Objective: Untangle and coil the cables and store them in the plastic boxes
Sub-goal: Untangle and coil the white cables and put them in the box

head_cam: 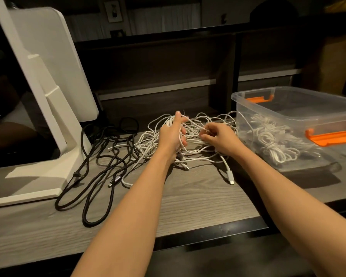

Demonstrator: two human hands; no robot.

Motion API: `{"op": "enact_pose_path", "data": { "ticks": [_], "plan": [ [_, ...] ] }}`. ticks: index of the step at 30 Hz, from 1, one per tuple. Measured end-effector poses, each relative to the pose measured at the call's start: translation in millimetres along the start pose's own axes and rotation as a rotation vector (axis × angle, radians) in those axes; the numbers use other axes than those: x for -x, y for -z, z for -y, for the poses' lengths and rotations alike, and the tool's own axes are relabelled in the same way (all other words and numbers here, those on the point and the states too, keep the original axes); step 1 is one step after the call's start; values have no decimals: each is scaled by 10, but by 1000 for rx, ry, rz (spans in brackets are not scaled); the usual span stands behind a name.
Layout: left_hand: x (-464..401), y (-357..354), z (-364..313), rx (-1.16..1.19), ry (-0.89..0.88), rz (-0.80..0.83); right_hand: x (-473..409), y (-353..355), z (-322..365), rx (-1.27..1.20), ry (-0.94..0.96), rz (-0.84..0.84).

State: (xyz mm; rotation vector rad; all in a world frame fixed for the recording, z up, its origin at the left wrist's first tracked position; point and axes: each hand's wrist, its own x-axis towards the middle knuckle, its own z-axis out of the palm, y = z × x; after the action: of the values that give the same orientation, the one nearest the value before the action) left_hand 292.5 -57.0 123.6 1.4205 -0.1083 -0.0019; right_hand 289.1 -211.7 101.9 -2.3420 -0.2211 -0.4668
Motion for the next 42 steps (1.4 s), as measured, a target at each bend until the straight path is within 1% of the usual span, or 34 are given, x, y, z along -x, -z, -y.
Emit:
{"op": "enact_pose_path", "data": {
  "ticks": [2,4,7,9,10,12,14,16,19,21,22,24,26,27,29,30,32,35,37,39,42],
  "plan": [
    [31,-5,-45,244,31,79,6,22,-9,6,-46,-18],
    [52,8,-84,434,44,130,-3,40,-10,-14,-120,-15],
    [40,31,-101,574,56,121,-17,32,13,0,-176,-4],
    [38,46,-97,635,67,86,-14,32,28,-81,-189,-21],
    [35,47,-95,679,86,75,-9,36,34,-136,-188,-70],
    [45,25,-96,759,131,69,1,52,41,-232,-153,-234],
    [53,-9,-107,818,160,79,39,98,120,-423,-89,-336],
    [54,-29,-112,872,176,115,73,127,211,-596,-30,-322],
    [47,-9,-94,901,223,126,114,118,257,-708,0,-180],
    [35,48,-94,821,257,102,119,93,223,-611,29,-176],
    [25,80,-96,716,248,85,118,87,206,-529,52,-189],
    [9,107,-95,373,168,53,110,96,192,-425,95,-191],
    [29,62,-85,-35,53,42,109,113,204,-424,134,-166],
    [56,20,-81,-198,9,56,116,123,211,-456,150,-147],
    [114,-48,-90,-402,-41,122,138,137,248,-511,173,-113],
    [137,-66,-103,-458,-51,156,147,137,269,-527,180,-102],
    [169,-81,-135,-487,-30,230,158,122,294,-550,183,-86],
    [193,-93,-157,-430,69,385,144,107,309,-563,145,-60],
    [196,-81,-153,-403,121,437,124,106,309,-589,107,-54],
    [187,-64,-146,-397,142,485,100,124,297,-675,78,-33],
    [187,-53,-141,-437,174,596,56,168,273,-901,45,47]
  ]
}}
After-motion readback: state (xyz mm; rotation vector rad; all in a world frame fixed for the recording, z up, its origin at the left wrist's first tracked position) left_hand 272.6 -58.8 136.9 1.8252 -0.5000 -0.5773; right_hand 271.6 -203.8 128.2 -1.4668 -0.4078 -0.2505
